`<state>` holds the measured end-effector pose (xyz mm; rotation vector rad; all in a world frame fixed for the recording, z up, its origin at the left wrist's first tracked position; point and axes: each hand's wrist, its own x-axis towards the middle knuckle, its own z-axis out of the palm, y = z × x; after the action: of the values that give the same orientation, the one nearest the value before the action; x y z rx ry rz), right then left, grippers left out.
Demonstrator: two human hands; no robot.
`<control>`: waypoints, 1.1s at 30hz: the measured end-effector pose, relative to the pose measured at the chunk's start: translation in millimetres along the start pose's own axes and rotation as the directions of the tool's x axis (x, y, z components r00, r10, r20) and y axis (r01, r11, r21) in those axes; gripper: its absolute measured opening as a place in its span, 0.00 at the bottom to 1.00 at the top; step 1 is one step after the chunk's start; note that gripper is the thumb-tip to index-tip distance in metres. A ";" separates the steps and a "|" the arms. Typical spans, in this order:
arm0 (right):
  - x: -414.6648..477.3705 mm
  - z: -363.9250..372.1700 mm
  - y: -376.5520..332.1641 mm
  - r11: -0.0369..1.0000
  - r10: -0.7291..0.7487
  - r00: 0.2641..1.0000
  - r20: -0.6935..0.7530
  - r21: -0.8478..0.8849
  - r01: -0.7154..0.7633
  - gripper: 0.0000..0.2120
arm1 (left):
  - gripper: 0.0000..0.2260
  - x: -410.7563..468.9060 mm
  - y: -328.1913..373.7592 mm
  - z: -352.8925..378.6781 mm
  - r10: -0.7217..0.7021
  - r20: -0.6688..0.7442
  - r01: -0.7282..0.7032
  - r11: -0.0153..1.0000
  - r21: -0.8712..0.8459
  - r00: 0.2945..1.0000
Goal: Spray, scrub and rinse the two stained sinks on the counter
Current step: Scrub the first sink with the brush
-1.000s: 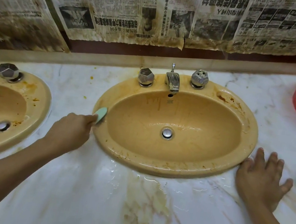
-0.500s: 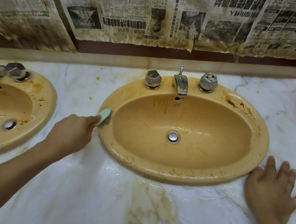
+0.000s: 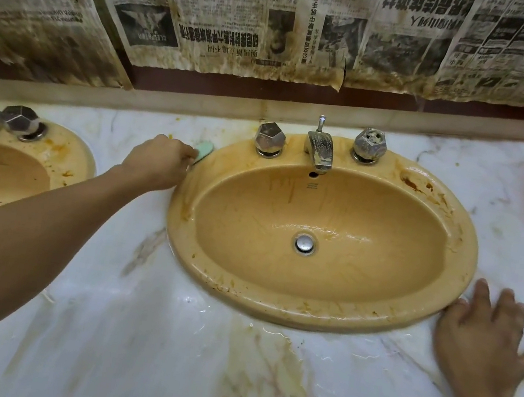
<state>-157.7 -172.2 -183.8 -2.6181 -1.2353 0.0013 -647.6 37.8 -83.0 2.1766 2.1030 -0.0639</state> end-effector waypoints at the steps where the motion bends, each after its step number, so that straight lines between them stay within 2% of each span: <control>1: 0.4 -0.3 0.0 1.000 0.002 1.000 -0.001 0.000 -0.002 0.28 | 0.18 6.1 6.2 -3.9 0.008 -0.003 -0.008 1.000 0.006 1.000; 4: 1.3 0.7 1.2 1.000 0.008 1.000 0.001 0.001 -0.008 0.28 | 0.18 10.3 37.3 -8.7 0.078 -0.008 -0.078 0.997 0.016 0.997; 7: 2.6 0.8 1.4 1.000 0.001 1.000 -0.002 0.007 -0.001 0.27 | 0.20 -20.9 57.9 0.8 0.190 0.005 -0.189 0.971 0.147 0.982; 11: 1.1 0.1 1.0 1.000 0.002 1.000 0.003 0.014 -0.002 0.27 | 0.24 -75.3 29.3 7.8 0.146 0.069 -0.157 0.970 0.186 0.987; 14: 2.0 -1.6 -1.0 1.000 0.002 1.000 0.008 0.013 -0.002 0.27 | 0.26 -135.0 6.9 14.6 0.180 0.153 -0.210 0.955 0.210 0.972; 16: 2.0 -2.0 -1.1 1.000 -0.004 1.000 0.013 0.007 0.004 0.27 | 0.23 -154.0 -2.6 14.9 0.160 0.097 -0.175 0.970 0.170 0.982; 18: 2.4 -2.1 -0.5 1.000 -0.005 1.000 0.021 -0.002 0.005 0.27 | 0.19 -140.3 -17.3 16.7 0.075 -0.010 -0.073 0.993 0.096 0.997; 20: 2.5 -1.7 0.1 1.000 -0.010 1.000 0.022 -0.010 0.011 0.27 | 0.18 -121.0 -30.7 11.1 0.031 -0.028 -0.030 0.999 0.010 0.999; 23: 2.4 -1.1 0.6 1.000 -0.011 1.000 0.016 -0.006 0.011 0.27 | 0.17 -135.6 -25.5 11.9 0.136 0.038 -0.133 0.988 -0.081 0.990; 26: 2.6 -0.9 0.0 1.000 -0.012 1.000 0.028 -0.011 0.012 0.27 | 0.18 -175.7 -10.1 17.7 0.288 0.107 -0.281 0.957 -0.071 0.952; 27: 3.2 -1.1 -0.1 1.000 -0.013 0.999 0.030 -0.009 0.013 0.27 | 0.19 -170.4 -9.6 17.3 0.270 0.096 -0.268 0.963 -0.037 0.958; 30: 2.6 -0.5 0.5 1.000 -0.016 0.999 0.030 -0.009 0.016 0.27 | 0.18 -126.0 -18.8 15.0 0.082 0.000 -0.082 0.996 -0.039 0.997; 33: 3.6 -0.2 1.4 1.000 -0.010 1.000 0.029 -0.014 0.010 0.27 | 0.18 -131.6 -8.0 19.0 0.082 0.000 -0.082 0.991 -0.107 0.997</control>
<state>-154.3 -170.3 -183.6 -2.6334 -1.2623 0.0292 -659.6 -94.9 -87.9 2.1948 1.9638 0.0504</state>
